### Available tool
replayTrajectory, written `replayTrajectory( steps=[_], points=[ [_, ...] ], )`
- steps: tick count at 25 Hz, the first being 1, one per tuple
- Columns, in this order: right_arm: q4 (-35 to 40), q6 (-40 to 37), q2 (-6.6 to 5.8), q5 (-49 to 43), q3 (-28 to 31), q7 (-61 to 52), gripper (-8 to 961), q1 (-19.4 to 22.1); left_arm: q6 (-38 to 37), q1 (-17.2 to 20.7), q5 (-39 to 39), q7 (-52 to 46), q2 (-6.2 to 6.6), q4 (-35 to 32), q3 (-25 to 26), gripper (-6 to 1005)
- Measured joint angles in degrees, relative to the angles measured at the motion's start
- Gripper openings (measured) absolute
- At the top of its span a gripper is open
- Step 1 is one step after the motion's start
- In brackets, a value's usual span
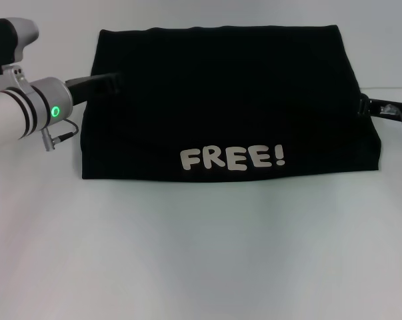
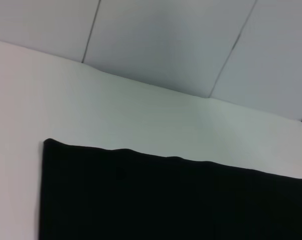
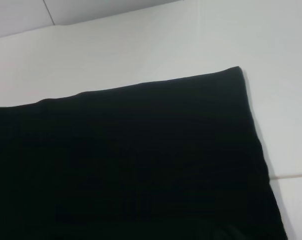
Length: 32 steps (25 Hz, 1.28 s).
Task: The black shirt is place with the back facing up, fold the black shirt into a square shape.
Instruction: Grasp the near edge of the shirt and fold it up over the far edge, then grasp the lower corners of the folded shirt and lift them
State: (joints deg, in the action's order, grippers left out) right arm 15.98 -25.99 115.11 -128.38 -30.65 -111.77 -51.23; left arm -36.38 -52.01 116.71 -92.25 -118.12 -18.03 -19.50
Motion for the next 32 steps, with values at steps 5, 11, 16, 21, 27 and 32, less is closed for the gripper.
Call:
replayTrajectory(
  steps=[5, 11, 16, 21, 27, 32],
  points=[
    [1.19, -2.04, -0.13, 0.0, -0.46, 2.07, 193, 0.33, -1.12, -0.03, -0.01, 1.71, -0.26, -0.64, -4.06, 72],
    [7.85, -1.75, 1.54, 1.4, -0.12, 2.37, 303, 2.45, 0.14, -0.2, 0.07, 1.75, -1.07, -3.42, -8.93, 382],
    [10.61, -2.4, 0.98, 4.75, -0.44, 2.26, 411, 3.78, 3.85, 0.21, 0.23, 1.73, -1.56, -5.75, -9.78, 609],
    [10.86, -7.44, 0.01, 4.77, 0.02, 1.99, 603, 4.58, 7.1, 1.19, 0.27, 1.62, -1.66, -6.9, -10.3, 733],
    [12.81, -24.19, -2.26, 4.84, 0.37, 0.24, 866, 7.34, -1.24, 7.15, 0.43, -2.52, -2.66, -13.72, -11.04, 852],
    [14.55, -34.14, -3.09, 7.1, 0.84, -0.08, 901, 10.28, -16.05, 13.35, 0.8, -5.05, -2.68, -18.19, -11.59, 869]
  ],
)
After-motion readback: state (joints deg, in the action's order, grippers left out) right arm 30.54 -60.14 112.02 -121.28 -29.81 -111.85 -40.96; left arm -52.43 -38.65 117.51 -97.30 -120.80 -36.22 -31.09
